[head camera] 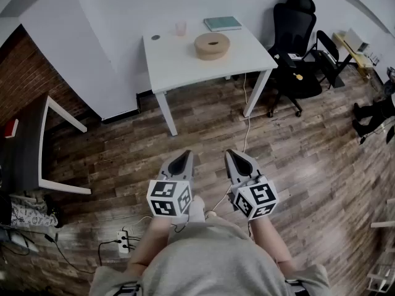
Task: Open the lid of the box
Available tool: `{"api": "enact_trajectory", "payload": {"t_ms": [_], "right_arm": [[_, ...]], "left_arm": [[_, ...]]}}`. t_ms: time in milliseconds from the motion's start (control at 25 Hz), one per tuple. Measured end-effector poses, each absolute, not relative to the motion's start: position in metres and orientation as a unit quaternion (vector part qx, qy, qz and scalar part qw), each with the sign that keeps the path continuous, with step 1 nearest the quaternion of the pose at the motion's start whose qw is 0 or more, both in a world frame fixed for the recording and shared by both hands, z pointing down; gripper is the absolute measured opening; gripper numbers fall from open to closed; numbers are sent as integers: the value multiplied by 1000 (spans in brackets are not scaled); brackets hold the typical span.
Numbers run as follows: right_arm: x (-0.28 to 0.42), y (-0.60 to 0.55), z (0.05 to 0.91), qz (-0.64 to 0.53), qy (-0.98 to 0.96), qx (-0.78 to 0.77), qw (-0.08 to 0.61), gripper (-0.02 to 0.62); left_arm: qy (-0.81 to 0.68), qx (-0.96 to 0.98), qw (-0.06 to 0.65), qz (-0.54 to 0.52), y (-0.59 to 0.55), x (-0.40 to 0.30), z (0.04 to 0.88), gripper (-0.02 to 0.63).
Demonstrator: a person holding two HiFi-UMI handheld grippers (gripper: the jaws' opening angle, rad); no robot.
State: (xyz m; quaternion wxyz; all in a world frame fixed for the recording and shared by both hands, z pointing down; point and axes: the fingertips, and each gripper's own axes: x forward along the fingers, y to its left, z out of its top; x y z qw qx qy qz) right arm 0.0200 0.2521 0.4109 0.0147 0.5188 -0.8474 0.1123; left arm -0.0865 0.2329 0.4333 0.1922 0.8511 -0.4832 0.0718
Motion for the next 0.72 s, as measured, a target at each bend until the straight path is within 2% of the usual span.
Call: {"api": "enact_trajectory", "payload": {"t_ms": [720], "right_arm": [[28, 279, 401, 115, -842, 527, 22, 0]], "left_arm": [[-456, 874, 154, 65, 260, -75, 414, 11]]}}
